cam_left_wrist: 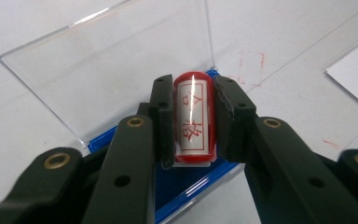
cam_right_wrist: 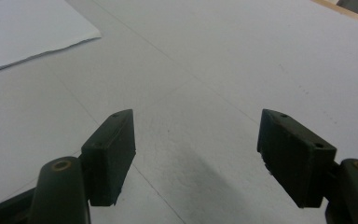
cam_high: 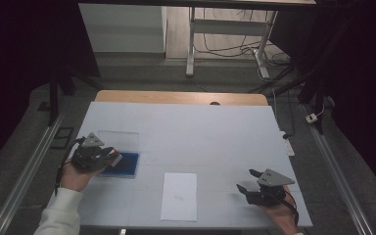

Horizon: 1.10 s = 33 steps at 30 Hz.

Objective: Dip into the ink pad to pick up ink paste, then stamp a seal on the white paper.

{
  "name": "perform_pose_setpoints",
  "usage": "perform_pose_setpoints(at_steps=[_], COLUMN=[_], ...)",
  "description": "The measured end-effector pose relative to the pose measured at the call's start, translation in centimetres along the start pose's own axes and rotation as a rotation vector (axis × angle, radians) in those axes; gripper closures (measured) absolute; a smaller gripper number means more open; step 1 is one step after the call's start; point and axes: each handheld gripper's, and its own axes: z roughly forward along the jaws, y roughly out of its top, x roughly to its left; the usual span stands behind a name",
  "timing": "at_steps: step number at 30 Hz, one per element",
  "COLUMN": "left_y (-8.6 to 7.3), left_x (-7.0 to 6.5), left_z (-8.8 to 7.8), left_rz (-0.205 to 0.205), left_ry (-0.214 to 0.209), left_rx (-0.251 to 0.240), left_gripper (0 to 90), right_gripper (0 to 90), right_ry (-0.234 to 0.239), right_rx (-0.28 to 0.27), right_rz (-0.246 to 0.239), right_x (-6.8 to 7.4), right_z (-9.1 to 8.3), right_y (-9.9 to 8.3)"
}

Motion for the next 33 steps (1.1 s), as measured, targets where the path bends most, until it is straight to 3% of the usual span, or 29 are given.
perform_pose_setpoints(at_steps=[12,33], left_y=[1.1,3.1], left_x=[-1.3,-4.9], left_z=[-0.8,-1.7], left_rz=[0.025,0.126], left_ry=[-0.053,-0.137], left_rx=[-0.062,-0.126], left_gripper=[70.3,70.3], right_gripper=[27.2,27.3], right_ry=[0.001,0.009], right_rx=[-0.009,-0.010], right_rz=[0.005,0.006], right_x=[0.0,0.0], right_z=[-0.3,-0.3], right_y=[-0.2,-0.4])
